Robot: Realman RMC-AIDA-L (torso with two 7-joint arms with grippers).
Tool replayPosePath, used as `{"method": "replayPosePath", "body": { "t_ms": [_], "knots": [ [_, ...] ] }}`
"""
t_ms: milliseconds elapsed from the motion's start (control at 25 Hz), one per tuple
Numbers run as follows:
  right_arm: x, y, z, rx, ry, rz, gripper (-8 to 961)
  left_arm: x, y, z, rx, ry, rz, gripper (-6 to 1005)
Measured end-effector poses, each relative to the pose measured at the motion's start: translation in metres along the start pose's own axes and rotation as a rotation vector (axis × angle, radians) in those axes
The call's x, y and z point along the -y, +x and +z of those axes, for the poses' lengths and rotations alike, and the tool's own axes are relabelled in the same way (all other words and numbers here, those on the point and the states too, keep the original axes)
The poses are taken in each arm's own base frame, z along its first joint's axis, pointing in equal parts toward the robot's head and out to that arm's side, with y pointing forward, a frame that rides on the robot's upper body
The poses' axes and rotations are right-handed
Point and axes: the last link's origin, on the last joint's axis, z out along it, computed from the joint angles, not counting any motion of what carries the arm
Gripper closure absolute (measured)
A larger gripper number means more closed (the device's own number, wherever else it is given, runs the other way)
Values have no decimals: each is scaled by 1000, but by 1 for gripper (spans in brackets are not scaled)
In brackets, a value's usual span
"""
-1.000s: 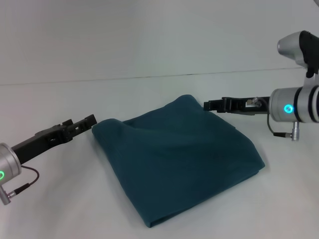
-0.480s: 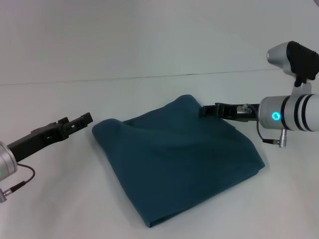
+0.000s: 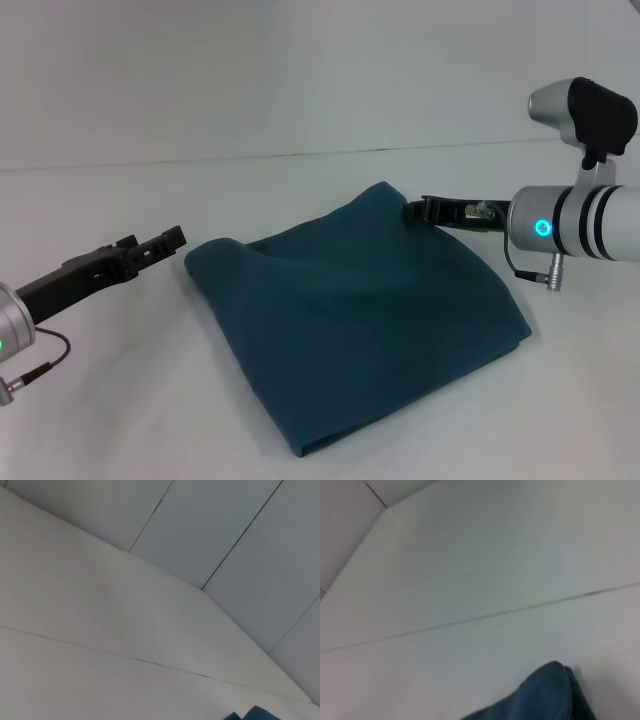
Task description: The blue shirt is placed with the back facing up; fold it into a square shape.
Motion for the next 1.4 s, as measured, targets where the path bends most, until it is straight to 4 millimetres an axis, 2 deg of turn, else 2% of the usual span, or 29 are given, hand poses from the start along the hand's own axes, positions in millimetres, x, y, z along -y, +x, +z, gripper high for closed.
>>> {"method": "replayPosePath", "body": {
  "t_ms": [240, 440, 760, 1120, 1320, 1400],
  "knots": [
    [-3, -4, -1, 56, -41, -41, 917, 2, 0, 0, 0, 11, 1, 48],
    [-8, -11, -3, 102, -73, -85, 944, 1, 0, 1, 3, 9, 5, 48],
    [-9, -17, -5, 127, -78, -131, 943, 1, 0, 0, -2, 11, -2, 48],
    [12, 3, -7, 109, -8, -76, 940, 2, 0, -1, -4, 13, -5, 49],
    [21, 4, -14, 137, 10, -52, 924, 2, 0, -1, -5, 14, -5, 49],
    [25, 0, -19, 175, 13, -44, 766, 2, 0, 0, -5, 16, -5, 49]
  ]
}}
